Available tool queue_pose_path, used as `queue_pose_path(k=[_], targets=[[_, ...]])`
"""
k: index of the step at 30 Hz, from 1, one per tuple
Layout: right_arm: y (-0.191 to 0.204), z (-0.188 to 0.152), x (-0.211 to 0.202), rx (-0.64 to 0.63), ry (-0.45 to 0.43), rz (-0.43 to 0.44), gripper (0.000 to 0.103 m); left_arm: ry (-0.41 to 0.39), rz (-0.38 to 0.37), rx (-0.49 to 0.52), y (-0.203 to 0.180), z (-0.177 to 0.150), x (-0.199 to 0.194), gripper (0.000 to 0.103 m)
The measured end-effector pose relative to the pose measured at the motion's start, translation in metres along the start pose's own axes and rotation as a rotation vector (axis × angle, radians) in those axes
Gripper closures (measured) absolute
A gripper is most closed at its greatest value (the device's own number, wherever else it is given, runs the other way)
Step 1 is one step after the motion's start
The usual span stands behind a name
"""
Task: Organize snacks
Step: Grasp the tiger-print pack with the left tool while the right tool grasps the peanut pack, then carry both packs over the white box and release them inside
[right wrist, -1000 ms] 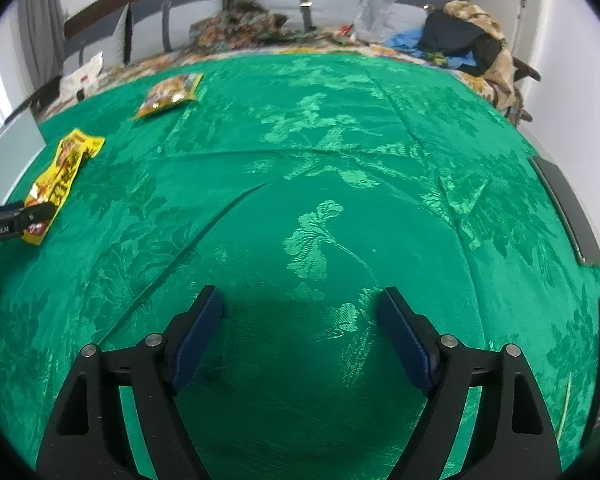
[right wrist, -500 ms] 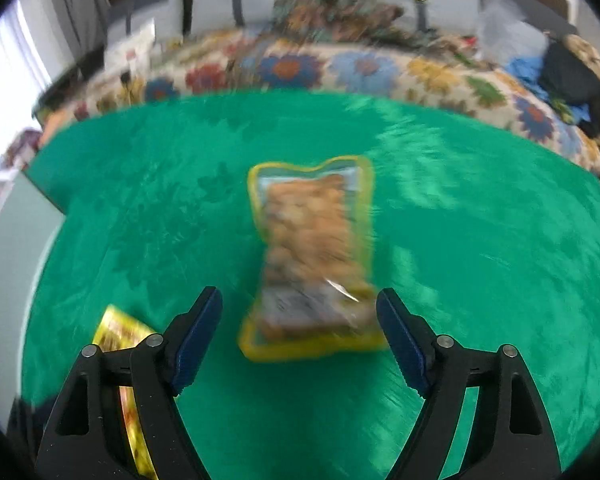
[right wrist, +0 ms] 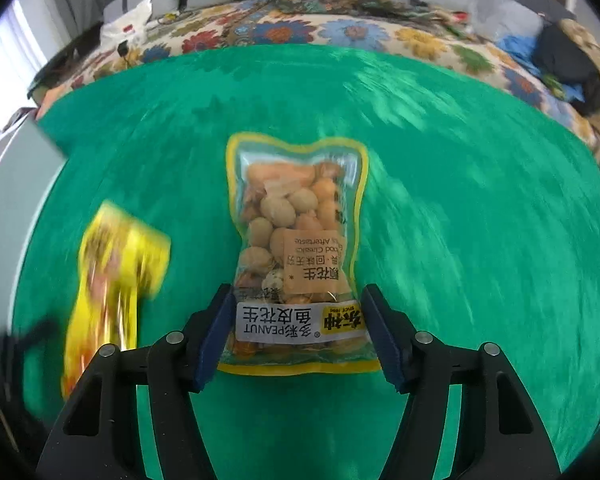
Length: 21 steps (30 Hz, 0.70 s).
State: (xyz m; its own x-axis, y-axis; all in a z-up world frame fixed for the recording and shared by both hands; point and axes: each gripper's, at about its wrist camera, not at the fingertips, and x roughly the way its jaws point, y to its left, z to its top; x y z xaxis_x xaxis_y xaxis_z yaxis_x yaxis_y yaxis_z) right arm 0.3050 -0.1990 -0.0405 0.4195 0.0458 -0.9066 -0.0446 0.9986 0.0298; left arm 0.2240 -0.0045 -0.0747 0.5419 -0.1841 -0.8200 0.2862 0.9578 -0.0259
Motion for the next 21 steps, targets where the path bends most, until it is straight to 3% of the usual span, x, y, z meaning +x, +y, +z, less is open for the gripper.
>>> queue_pose_path(k=[5, 8, 10, 12, 15, 17, 18, 19, 20, 21], targets=[[0.004, -0.105, -0.044, -0.044, -0.049, -0.06, 0.036, 0.004, -0.002, 0.002, 0.0, 0.0, 0.0, 0.0], [-0.005, -0.147, -0.064, -0.009, -0.09, -0.072, 0.033, 0.088, -0.008, 0.015, -0.001, 0.01, 0.004, 0.0], [-0.019, -0.154, -0.067, 0.033, -0.069, -0.032, 0.028, 0.128, -0.028, 0.011, -0.003, 0.02, 0.005, 0.0], [-0.032, -0.151, -0.065, 0.068, -0.029, 0.024, 0.027, 0.118, -0.049, 0.012, -0.008, 0.031, 0.006, 0.0], [-0.034, -0.136, -0.06, 0.072, 0.042, 0.039, 0.027, 0.178, -0.019, 0.068, -0.023, 0.042, 0.025, 0.0], [-0.031, -0.122, -0.053, 0.046, 0.081, 0.032, 0.027, 0.177, -0.012, 0.067, -0.025, 0.048, 0.029, 0.001], [-0.031, -0.119, -0.052, 0.039, 0.076, 0.033, 0.029, 0.175, -0.024, 0.038, -0.023, 0.049, 0.028, 0.017], [-0.033, -0.119, -0.051, 0.045, 0.068, 0.041, 0.035, 0.152, -0.02, 0.03, -0.021, 0.049, 0.023, 0.044], [-0.041, -0.118, -0.053, 0.089, 0.056, 0.076, 0.038, 0.153, 0.002, 0.041, -0.021, 0.049, 0.02, 0.047], [-0.046, -0.119, -0.055, 0.116, 0.053, 0.093, 0.043, 0.161, -0.023, 0.045, -0.018, 0.046, 0.017, 0.047]])
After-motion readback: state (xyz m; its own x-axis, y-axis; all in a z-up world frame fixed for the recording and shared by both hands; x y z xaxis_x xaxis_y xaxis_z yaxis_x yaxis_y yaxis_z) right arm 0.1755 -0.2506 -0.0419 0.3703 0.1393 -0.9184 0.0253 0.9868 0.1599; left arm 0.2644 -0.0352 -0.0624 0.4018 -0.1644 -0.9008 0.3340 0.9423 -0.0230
